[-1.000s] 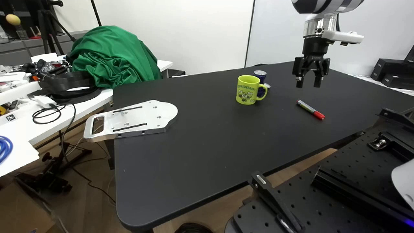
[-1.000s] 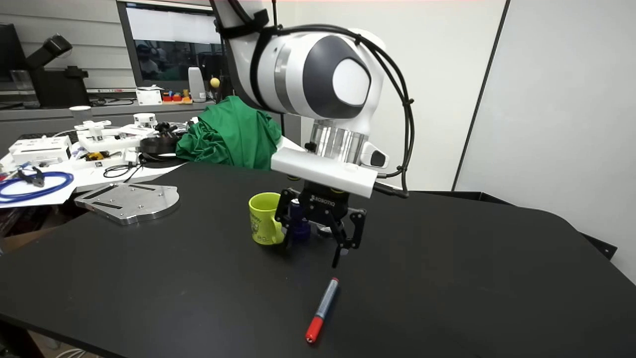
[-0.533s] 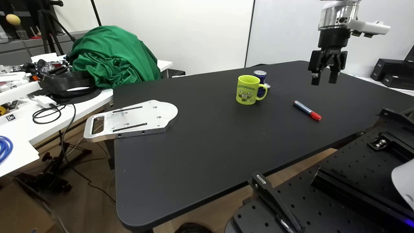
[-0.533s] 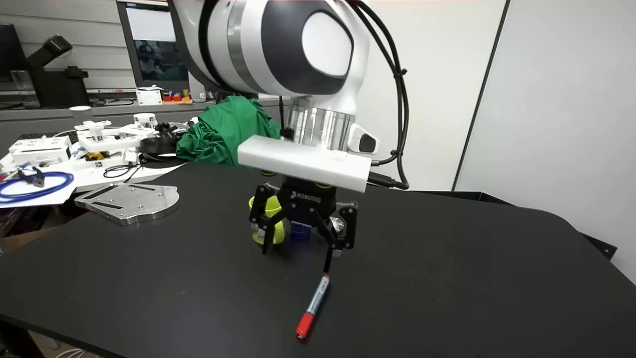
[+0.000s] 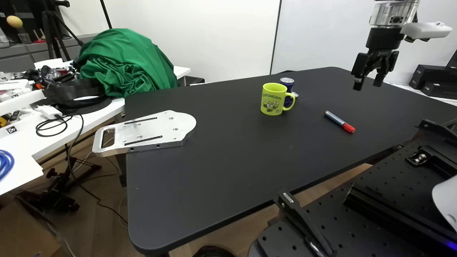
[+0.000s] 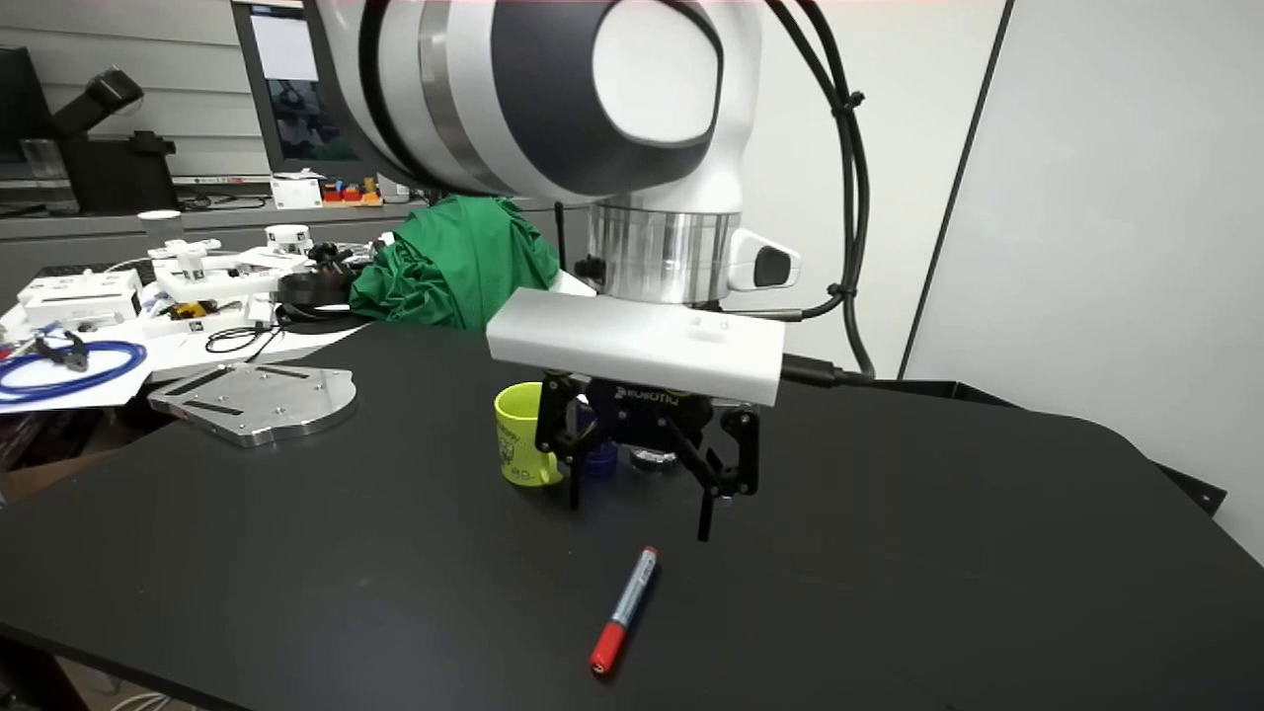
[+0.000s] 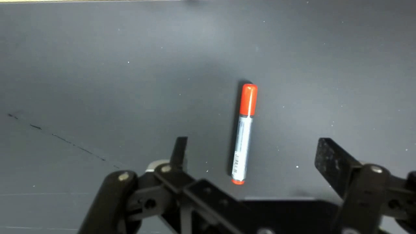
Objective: Pick up the marker, put it in the mug, remove it from the mug, put it on the table, and then put it back in the mug
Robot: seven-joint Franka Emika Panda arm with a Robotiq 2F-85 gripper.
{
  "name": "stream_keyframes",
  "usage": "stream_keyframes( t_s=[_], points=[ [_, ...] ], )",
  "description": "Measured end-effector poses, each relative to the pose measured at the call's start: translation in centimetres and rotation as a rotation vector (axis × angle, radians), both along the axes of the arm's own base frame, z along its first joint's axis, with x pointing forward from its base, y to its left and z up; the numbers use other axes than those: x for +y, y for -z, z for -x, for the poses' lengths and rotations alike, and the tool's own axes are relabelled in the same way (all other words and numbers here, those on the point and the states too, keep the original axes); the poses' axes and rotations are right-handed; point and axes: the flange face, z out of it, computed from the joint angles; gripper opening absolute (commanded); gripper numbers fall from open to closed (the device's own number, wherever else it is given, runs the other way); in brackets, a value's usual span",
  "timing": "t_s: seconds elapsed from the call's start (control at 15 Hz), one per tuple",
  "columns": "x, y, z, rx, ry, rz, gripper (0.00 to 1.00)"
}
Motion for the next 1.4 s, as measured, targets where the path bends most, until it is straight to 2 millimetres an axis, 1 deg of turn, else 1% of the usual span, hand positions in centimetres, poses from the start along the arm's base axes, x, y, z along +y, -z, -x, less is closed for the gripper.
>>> stream_keyframes(
  t_s=[0.73,0.87,1.13,1.4],
  points=[
    [0.0,0.3,0.3,-0.014,0.000,0.007,1.00],
    [0.0,0.6,0.3,-0.028,0.001,0.004,1.00],
    [0.6,2.5,0.4,-0.068,-0.005,-0.007,1.00],
    [1.4,4.8,0.4,-0.085,0.002,-0.012,1.00]
  ],
)
